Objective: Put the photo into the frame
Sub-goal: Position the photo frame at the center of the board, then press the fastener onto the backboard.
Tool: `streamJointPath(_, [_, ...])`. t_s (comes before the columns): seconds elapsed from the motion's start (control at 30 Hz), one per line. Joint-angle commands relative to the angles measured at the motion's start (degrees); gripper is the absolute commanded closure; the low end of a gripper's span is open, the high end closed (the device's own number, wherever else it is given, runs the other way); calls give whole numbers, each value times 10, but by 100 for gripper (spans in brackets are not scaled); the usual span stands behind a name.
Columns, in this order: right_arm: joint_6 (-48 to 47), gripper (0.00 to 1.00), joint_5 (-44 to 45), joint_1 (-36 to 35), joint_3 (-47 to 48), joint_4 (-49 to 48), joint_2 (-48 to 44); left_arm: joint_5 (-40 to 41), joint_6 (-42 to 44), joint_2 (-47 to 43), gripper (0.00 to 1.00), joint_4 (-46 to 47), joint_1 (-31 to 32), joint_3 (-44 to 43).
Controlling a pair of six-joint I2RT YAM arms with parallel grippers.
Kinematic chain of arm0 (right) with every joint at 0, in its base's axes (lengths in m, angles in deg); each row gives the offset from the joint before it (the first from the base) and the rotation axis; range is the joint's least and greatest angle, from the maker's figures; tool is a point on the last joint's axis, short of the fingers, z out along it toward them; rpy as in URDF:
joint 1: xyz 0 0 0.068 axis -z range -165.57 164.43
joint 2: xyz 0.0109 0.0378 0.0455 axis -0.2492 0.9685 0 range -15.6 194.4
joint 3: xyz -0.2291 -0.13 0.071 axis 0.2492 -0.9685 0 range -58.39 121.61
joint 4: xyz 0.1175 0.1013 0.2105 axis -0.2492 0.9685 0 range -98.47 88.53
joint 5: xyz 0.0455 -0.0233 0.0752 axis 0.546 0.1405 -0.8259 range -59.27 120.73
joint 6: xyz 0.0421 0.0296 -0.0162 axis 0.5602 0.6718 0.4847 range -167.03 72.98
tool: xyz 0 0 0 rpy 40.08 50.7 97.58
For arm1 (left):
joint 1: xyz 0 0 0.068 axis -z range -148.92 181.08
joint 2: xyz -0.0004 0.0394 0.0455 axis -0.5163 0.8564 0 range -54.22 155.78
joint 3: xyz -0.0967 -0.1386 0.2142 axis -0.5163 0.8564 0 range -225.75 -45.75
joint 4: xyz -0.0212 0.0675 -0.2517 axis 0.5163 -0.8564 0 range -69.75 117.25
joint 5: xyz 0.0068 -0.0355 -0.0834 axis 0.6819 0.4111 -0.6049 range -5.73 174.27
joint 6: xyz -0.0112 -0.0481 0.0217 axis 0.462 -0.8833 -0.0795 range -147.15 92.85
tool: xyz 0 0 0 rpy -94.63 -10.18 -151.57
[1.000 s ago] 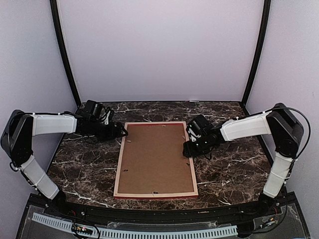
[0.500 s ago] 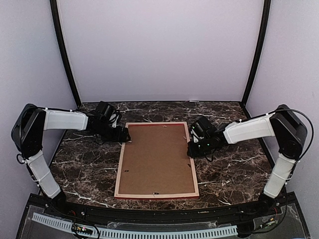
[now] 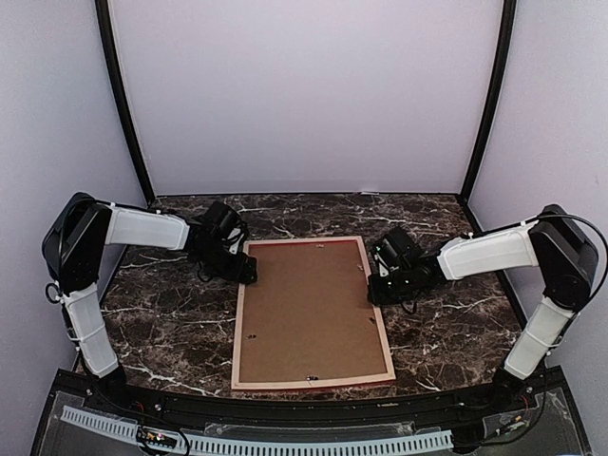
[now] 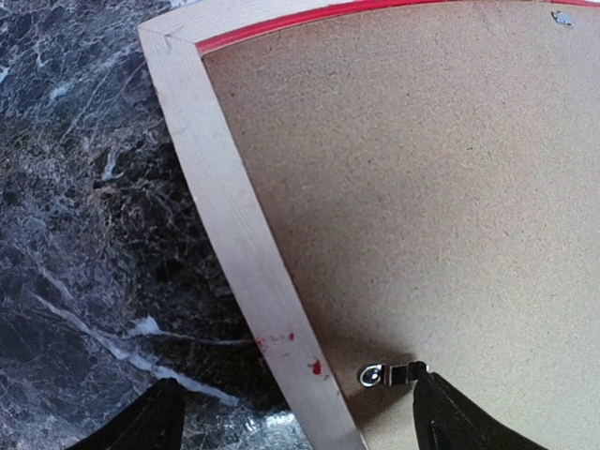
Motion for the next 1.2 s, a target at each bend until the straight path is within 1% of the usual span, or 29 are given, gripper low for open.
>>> streamJointPath(0.0, [-7,81,-3,2,-4,13,-5,23,17,10,14,-29,12,-17])
streamJointPath(0.03, [-8,81,-3,1,-3,14,-5,38,17,12,15,-30,13,-19])
streamJointPath(0.17, [-10,81,-5,1,-1,14,-5,54,18,20,18,-32,15,-25])
streamJointPath(0.27, [-9,81,-4,1,-4,10,-5,61,18,26,22,-27,15,-31])
streamJointPath(0.6, [-7,82,-10,1,-14,0,-3,78,-8,52,40,-15,15,-46])
streamJointPath(0.73, [-8,82,-11,1,-17,-2,-5,75,-23,58,51,-18,15,-46])
streamJointPath(0.87, [-9,82,-10,1,-19,-4,-4,63,-41,55,57,-24,15,-37])
streamJointPath(1.17, [-10,83,-13,3,-20,-5,-2,32,-68,26,63,-3,15,11])
